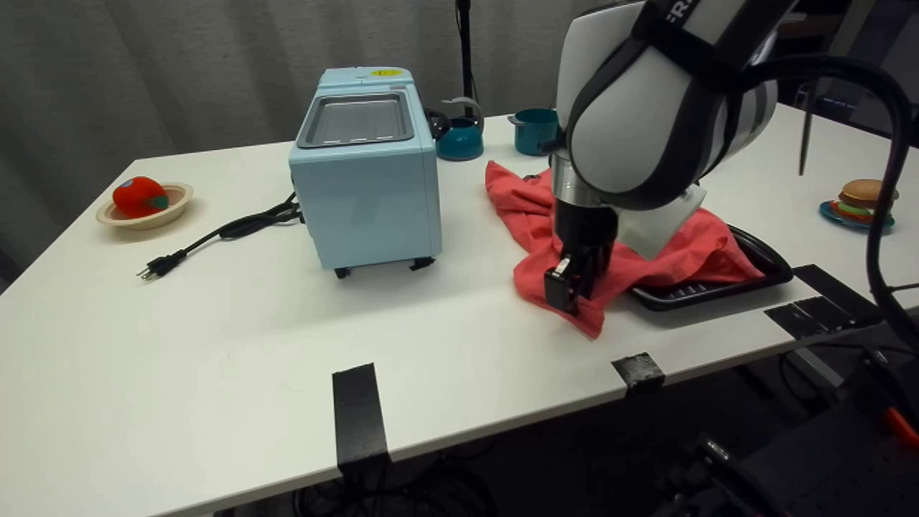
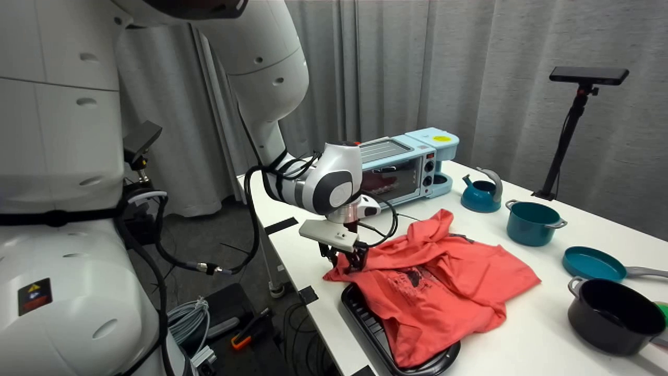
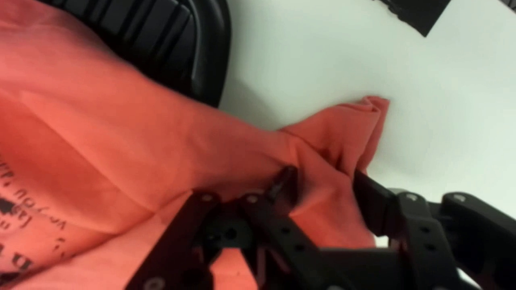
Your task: Fold the shirt
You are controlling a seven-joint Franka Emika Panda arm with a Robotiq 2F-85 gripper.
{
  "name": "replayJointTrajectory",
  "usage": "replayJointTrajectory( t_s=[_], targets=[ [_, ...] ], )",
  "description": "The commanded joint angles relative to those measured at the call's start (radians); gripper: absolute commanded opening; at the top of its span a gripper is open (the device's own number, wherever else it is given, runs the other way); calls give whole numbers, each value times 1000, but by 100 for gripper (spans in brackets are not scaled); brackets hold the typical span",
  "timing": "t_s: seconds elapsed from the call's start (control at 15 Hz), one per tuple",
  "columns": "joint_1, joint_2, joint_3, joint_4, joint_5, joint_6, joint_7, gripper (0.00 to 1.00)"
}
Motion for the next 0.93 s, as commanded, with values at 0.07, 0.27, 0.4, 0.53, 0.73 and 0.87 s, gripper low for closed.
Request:
replayJointTrajectory(
  t_s=[0.07, 0.27, 0.4, 0.53, 0.73, 0.87],
  targets=[
    [-48, -44, 64, -4, 103, -31, -52, 0],
    [-70, -97, 96, -8, 180, -46, -83, 4],
    [-73, -146, 99, -7, 213, -72, -90, 4],
    [-66, -199, 80, 3, 221, -113, -78, 4],
    [-56, -250, 30, 47, 166, -133, -49, 4],
    [-55, -246, -3, 95, 105, -114, -13, 4]
  ],
)
